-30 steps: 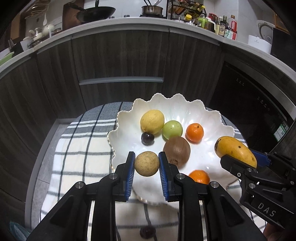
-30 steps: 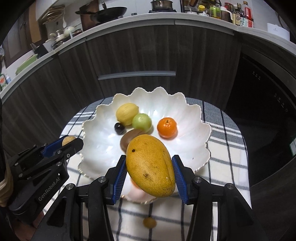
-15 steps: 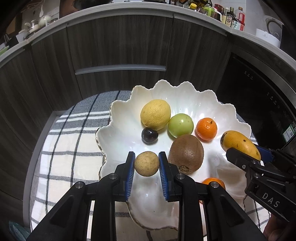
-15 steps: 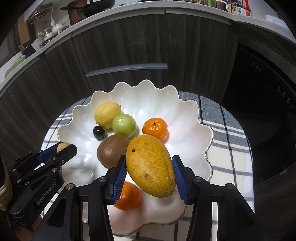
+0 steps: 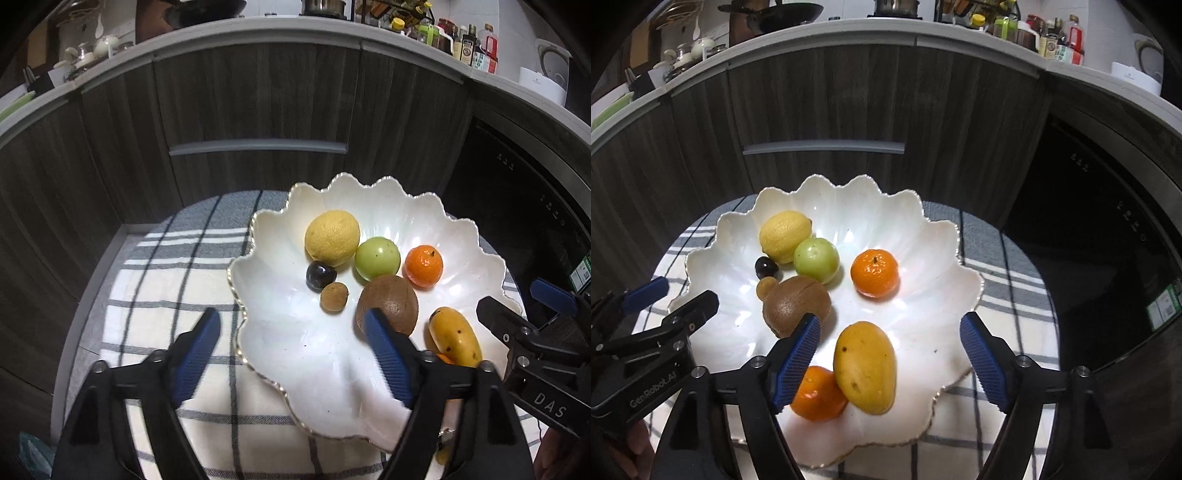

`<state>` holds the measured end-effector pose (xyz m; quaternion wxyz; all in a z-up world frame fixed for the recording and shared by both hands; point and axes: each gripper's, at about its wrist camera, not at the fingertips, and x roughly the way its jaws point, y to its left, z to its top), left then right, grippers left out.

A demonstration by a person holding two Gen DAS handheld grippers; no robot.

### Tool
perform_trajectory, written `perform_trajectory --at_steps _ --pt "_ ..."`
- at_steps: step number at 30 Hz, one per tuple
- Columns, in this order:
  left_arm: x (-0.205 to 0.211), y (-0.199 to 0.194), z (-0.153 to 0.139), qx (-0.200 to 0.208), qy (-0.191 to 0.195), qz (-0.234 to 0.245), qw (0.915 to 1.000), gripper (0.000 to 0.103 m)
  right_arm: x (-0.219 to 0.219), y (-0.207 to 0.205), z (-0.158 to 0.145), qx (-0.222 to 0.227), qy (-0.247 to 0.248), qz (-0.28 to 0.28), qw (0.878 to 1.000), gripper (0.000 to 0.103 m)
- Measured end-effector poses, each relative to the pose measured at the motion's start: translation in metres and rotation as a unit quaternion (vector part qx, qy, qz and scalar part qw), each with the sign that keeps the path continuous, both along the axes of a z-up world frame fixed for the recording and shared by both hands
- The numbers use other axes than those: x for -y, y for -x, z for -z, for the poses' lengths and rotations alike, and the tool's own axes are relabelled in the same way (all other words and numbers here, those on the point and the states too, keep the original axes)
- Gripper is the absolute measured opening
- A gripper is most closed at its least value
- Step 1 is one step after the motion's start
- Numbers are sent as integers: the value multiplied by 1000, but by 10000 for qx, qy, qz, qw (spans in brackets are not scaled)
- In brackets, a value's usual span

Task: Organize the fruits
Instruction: 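Open both tools to drop the brown fruit and mango into the bowl, then move both tools back from the bowl toward the dark plum and small brown fruit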

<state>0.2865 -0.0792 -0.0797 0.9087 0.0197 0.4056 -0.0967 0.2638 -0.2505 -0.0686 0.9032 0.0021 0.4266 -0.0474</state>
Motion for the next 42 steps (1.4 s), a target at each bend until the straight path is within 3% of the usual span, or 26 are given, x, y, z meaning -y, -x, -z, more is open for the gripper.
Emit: perform_trajectory --at_steps 21,29,42 --pt "-23 61 -35 320 -114 -144 9993 89 -11 59 -30 185 -241 57 9995 83" --pt "-32 80 -28 349 -186 -258 9989 97 -20 74 -28 227 -196 43 9995 83" --pt "-32 97 0 165 -312 -289 9990 98 -22 98 -4 328 -199 63 9992 83"
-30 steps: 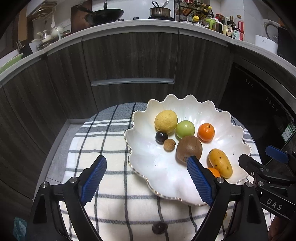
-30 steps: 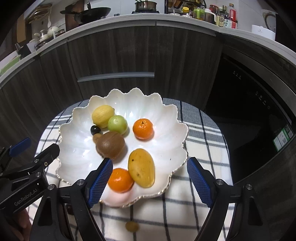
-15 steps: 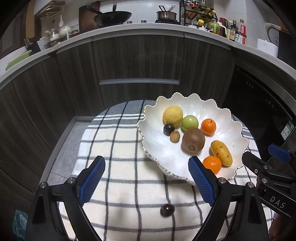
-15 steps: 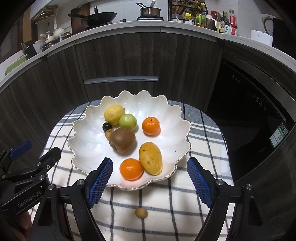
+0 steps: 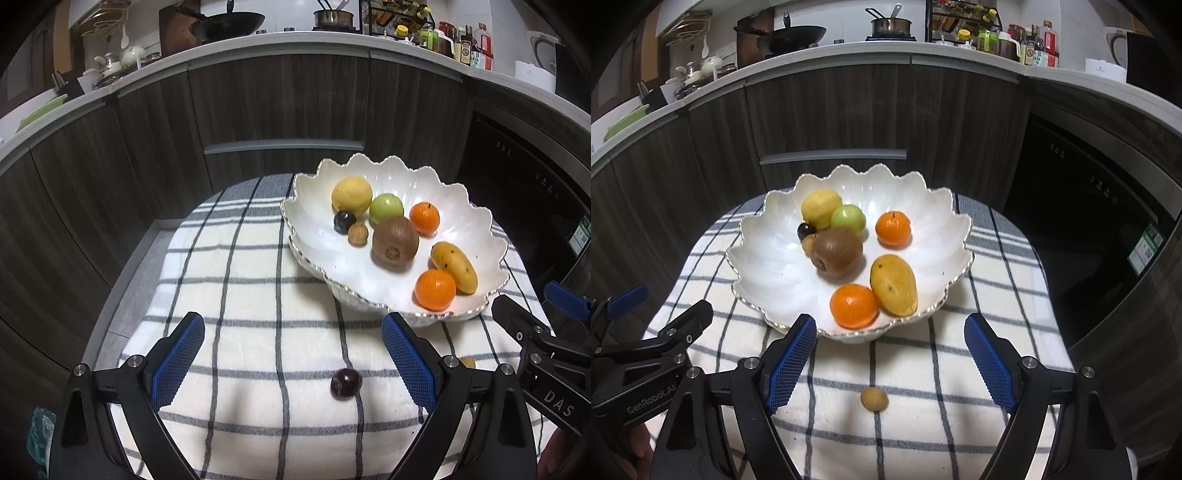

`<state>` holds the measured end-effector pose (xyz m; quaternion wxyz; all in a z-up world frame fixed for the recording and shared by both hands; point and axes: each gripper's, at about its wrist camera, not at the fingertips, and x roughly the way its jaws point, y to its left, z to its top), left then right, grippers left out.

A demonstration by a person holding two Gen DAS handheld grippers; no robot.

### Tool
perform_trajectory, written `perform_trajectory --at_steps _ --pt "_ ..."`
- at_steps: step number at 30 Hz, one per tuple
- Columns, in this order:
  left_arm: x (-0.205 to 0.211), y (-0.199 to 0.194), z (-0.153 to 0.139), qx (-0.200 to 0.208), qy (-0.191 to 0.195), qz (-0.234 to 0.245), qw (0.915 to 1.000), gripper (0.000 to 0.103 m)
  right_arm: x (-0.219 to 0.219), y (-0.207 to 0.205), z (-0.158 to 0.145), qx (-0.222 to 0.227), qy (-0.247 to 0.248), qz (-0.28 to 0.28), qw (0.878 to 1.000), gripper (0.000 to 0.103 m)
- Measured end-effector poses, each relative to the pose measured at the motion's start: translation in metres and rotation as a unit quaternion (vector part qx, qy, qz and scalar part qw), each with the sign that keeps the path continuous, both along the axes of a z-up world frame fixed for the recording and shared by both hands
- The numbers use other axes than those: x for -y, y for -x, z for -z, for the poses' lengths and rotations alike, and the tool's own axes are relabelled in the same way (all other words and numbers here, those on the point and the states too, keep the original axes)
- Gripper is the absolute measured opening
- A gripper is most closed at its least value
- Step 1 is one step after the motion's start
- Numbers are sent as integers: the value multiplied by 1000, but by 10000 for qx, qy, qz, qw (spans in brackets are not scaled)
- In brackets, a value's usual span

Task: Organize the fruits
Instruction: 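Move both tools back from the bowl toward the dark plum and small brown fruit, then close the left tool on the dark plum while the right tool grasps the small brown fruit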

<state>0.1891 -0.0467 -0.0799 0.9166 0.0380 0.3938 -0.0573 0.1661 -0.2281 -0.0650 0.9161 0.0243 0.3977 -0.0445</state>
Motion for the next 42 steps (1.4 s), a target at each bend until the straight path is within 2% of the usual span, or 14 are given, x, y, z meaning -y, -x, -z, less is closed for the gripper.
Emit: perform_trajectory --at_steps 7,21,26,28,31,38,40,42 --pt "0 9 15 34 -44 -107 9999 98 -2 8 22 -60 29 -57 10000 83" --pt "14 17 44 -109 -87 263 9996 97 3 19 43 -81 78 -39 9999 83" --pt "19 17 50 -73 -164 349 9992 85 5 21 47 -100 154 -17 9998 83" --pt "21 14 55 -143 -208 376 9990 75 6 21 48 -108 153 -3 9998 83" --pt "24 11 64 -279 -221 428 9984 64 6 20 50 -133 148 10 9998 83" --pt "29 7 78 -454 -236 454 9977 58 6 16 59 -274 85 -48 9996 83" --pt "28 6 81 -523 -201 436 9975 50 6 15 62 -307 49 -53 9995 83" --pt "27 5 83 -548 -162 450 9974 47 6 14 64 -341 18 -51 9994 83"
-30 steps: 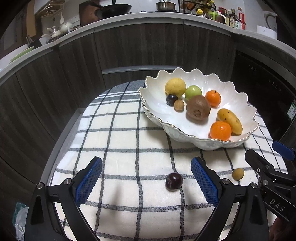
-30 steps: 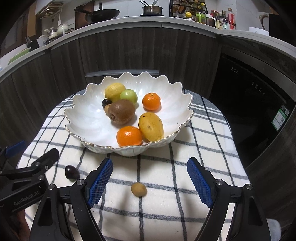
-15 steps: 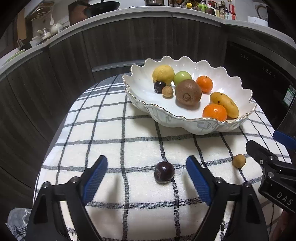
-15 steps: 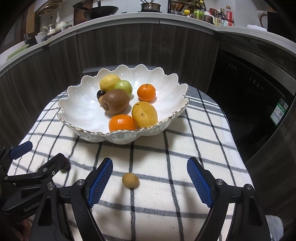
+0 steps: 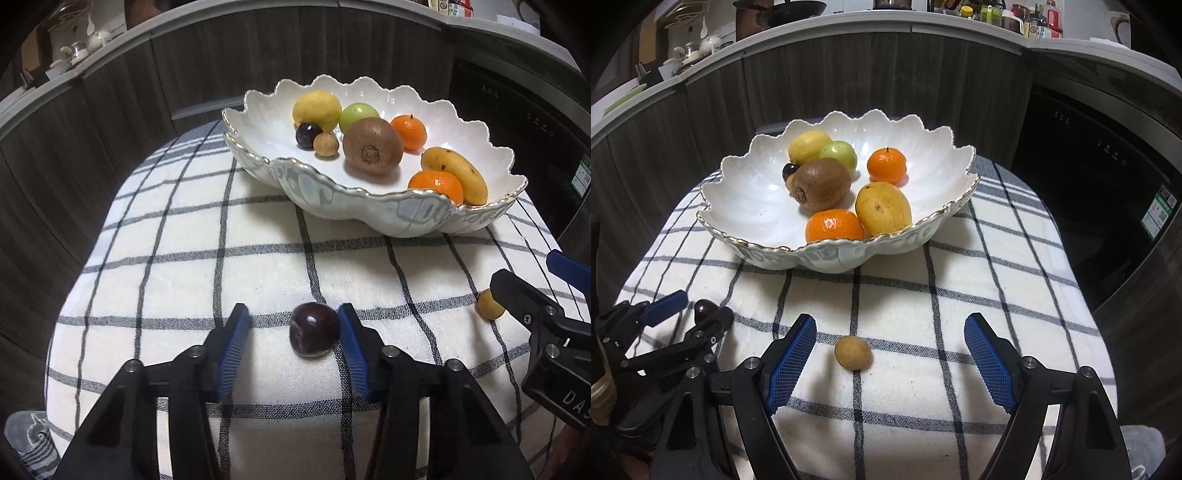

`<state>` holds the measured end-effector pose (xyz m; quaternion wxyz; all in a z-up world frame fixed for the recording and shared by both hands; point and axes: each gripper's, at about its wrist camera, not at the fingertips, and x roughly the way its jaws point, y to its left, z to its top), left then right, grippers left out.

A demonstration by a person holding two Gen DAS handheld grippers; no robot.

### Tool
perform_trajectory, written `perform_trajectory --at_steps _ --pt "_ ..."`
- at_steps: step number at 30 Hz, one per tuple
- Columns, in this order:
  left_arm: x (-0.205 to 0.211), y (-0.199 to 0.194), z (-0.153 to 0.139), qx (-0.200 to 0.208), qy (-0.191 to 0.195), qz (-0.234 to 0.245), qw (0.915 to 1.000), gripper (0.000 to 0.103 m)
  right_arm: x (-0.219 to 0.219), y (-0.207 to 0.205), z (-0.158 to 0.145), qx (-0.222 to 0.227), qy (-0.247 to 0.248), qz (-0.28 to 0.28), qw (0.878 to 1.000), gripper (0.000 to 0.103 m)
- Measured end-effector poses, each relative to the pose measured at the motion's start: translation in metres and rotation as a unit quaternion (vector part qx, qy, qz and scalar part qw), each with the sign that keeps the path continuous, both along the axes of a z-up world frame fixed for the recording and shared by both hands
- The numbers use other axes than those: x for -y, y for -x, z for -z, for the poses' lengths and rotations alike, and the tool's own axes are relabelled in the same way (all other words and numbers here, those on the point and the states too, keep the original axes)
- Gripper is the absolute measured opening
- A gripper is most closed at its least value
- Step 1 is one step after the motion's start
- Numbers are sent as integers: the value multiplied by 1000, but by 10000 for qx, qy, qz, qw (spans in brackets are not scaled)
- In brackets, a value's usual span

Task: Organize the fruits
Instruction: 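Close the left tool on the dark plum while the right tool grasps the small brown fruit, then carry the plum and brown fruit over the white bowl with both tools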

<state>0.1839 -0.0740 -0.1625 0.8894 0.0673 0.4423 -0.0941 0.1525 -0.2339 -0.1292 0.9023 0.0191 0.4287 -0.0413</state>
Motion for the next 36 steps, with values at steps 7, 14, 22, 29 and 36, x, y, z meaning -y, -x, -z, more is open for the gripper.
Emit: perform_trajectory --at_steps 7,14,22,29,36 --pt "-1 2 2 -18 83 74 9999 36 -2 -3 9 -140 -140 -84 9998 70" --pt "-3 1 1 -40 117 69 9999 32 -5 -8 27 -524 -255 -177 9981 47" --pt "-3 2 1 -29 93 75 9999 26 -6 -7 24 -491 -295 -238 9981 25" --pt "-4 4 -7 93 112 65 9999 26 -5 -5 9 -298 -296 -228 9989 25" --pt "-7 4 -20 179 185 33 9997 26 -1 -3 -4 -141 -322 -172 9992 25"
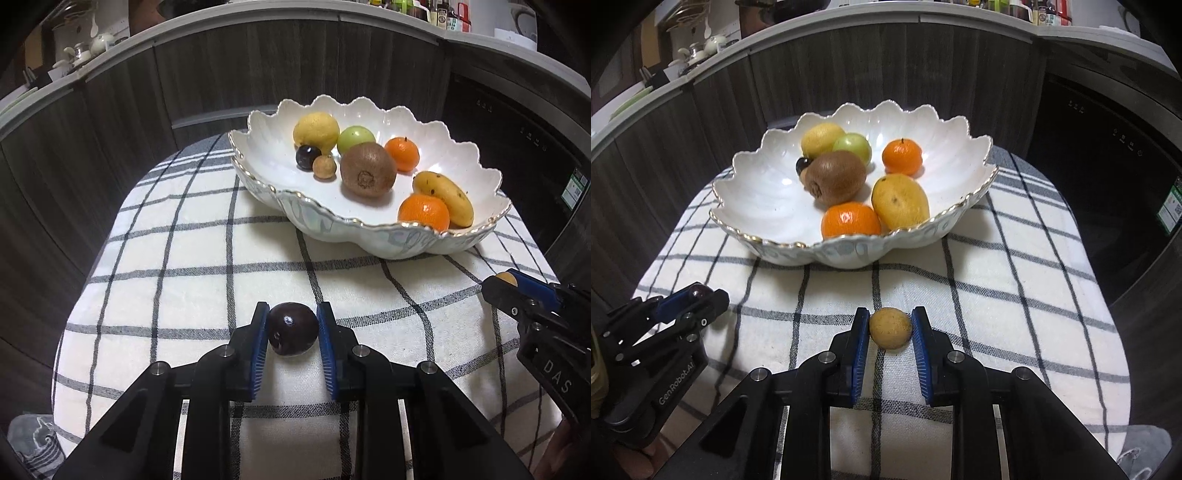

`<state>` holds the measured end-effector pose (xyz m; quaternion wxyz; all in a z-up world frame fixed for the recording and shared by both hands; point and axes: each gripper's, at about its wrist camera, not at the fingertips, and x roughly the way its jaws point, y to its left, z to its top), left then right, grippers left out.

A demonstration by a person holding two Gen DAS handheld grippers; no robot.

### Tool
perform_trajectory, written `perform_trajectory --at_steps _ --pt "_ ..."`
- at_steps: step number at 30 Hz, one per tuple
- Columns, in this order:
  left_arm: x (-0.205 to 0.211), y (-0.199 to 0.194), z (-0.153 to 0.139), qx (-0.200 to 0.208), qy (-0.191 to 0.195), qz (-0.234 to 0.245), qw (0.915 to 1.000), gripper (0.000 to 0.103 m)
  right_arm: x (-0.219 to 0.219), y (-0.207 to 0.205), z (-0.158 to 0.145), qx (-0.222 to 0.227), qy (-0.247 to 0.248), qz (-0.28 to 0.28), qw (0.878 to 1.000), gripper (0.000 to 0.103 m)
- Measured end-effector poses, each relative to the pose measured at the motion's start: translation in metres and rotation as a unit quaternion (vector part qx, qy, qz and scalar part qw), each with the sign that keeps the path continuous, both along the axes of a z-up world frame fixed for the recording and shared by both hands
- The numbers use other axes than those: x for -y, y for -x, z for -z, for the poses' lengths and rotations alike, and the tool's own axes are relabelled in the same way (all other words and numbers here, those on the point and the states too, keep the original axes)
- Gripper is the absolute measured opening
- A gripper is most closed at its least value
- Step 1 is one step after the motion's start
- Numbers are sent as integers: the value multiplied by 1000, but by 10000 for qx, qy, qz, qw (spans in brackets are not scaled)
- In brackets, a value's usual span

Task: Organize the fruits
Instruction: 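Carry the plum and brown fruit over the white bowl with both tools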

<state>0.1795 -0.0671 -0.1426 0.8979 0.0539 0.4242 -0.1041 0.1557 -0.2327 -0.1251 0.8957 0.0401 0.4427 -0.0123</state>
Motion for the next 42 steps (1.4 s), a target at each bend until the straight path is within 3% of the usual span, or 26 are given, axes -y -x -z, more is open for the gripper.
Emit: perform_trajectory --at_steps 15,42 --pt "1 1 -22 208 115 21 9997 26 3 4 -19 218 -51 70 9997 25" --pt "12 -26 -97 793 239 88 9965 26 14 -18 -92 939 44 140 9955 25"
